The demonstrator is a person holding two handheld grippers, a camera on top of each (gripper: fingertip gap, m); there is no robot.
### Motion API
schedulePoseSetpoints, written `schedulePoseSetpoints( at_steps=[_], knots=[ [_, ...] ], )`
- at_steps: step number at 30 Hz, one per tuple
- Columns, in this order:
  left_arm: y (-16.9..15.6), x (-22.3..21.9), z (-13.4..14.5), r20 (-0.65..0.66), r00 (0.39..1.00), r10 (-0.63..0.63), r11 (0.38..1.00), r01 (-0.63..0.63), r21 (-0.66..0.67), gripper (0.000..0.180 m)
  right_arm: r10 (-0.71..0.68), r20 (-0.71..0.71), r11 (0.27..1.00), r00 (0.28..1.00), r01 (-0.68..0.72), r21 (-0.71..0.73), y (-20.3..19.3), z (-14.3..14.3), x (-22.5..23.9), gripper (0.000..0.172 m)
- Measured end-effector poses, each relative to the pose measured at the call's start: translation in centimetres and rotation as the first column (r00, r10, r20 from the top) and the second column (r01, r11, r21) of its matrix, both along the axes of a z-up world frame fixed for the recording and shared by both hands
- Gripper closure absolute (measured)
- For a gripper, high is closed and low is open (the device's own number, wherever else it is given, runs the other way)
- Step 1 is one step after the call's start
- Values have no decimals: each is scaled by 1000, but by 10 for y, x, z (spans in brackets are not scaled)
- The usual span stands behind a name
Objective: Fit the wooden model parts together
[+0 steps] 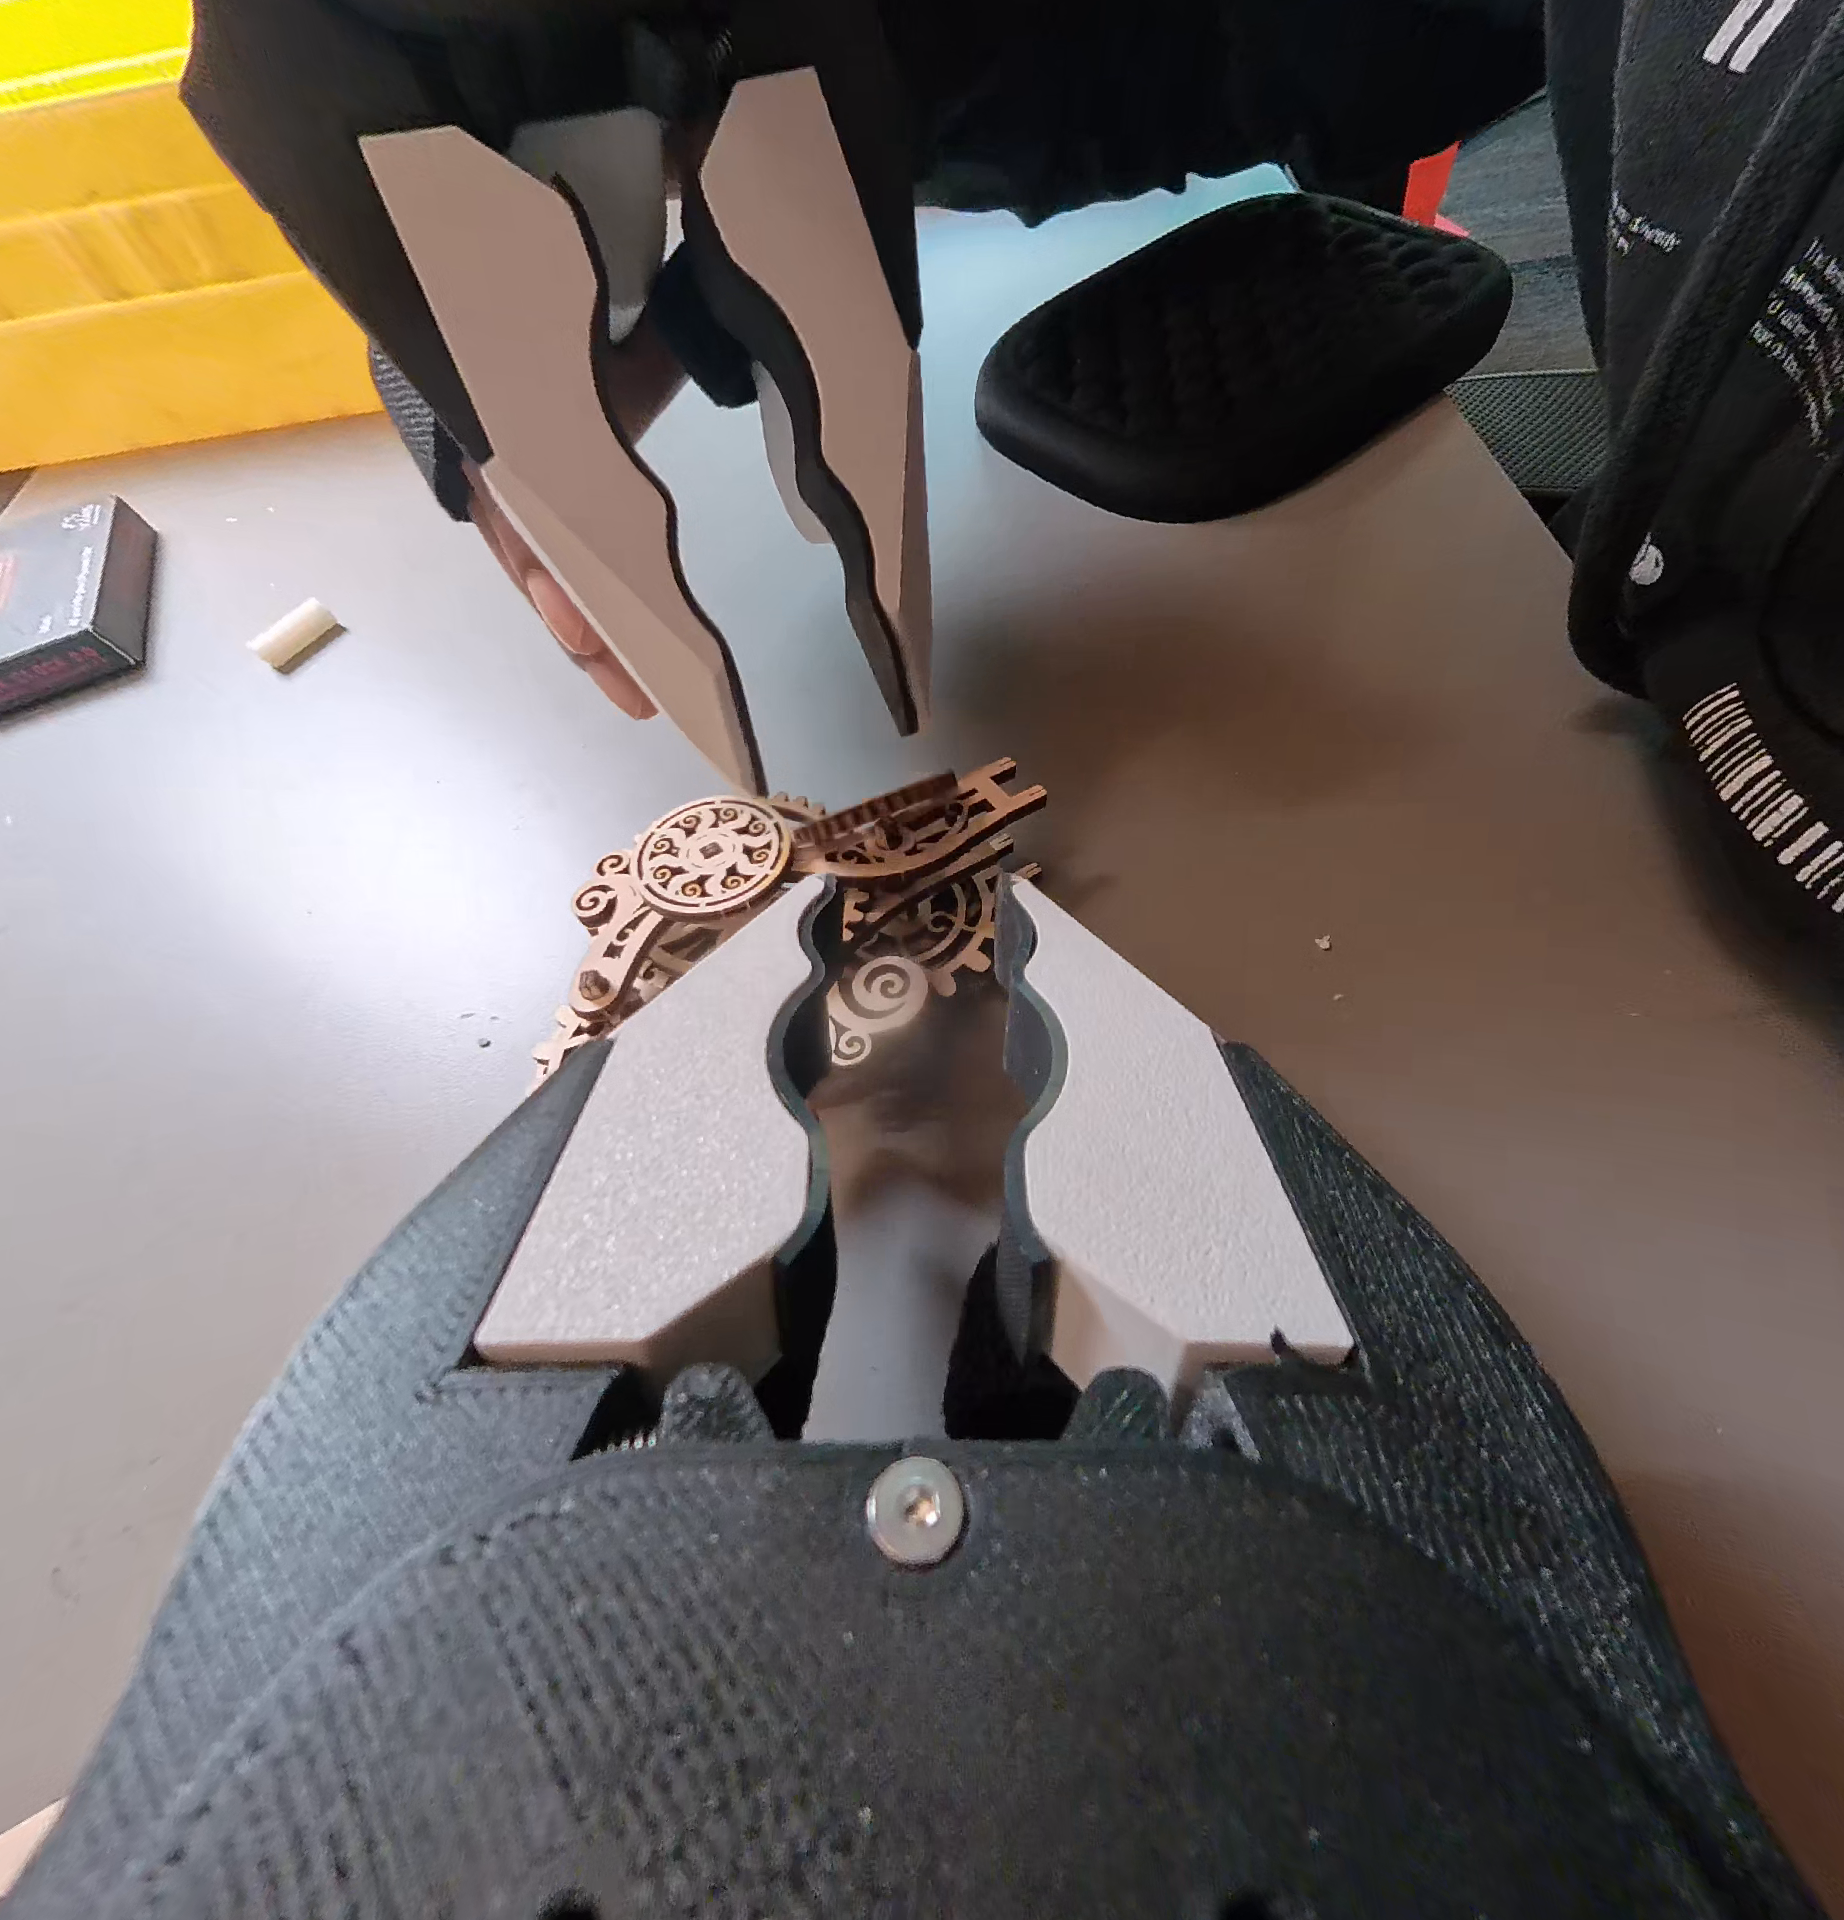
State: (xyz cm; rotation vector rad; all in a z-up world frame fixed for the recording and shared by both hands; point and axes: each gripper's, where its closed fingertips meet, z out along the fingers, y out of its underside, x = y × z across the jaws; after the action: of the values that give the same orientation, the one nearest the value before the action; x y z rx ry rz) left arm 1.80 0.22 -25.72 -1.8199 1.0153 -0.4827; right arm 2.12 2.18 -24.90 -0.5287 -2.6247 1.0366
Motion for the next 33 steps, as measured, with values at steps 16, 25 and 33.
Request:
schedulePoseSetpoints(
  at_steps=[16,25,33],
  knots=[
    [13,0,18,63,994,87,995,-89,38,152,-172,106,959,979,191,-211,2,-14,16,138],
    [18,2,8,13,992,123,992,-123,29,152,-175,139,932,975,210,-295,-7,-11,19,139],
    [17,-11,11,6,992,126,991,-126,41,151,-224,142,919,964,258,-300,0,-12,14,139]
  ],
)
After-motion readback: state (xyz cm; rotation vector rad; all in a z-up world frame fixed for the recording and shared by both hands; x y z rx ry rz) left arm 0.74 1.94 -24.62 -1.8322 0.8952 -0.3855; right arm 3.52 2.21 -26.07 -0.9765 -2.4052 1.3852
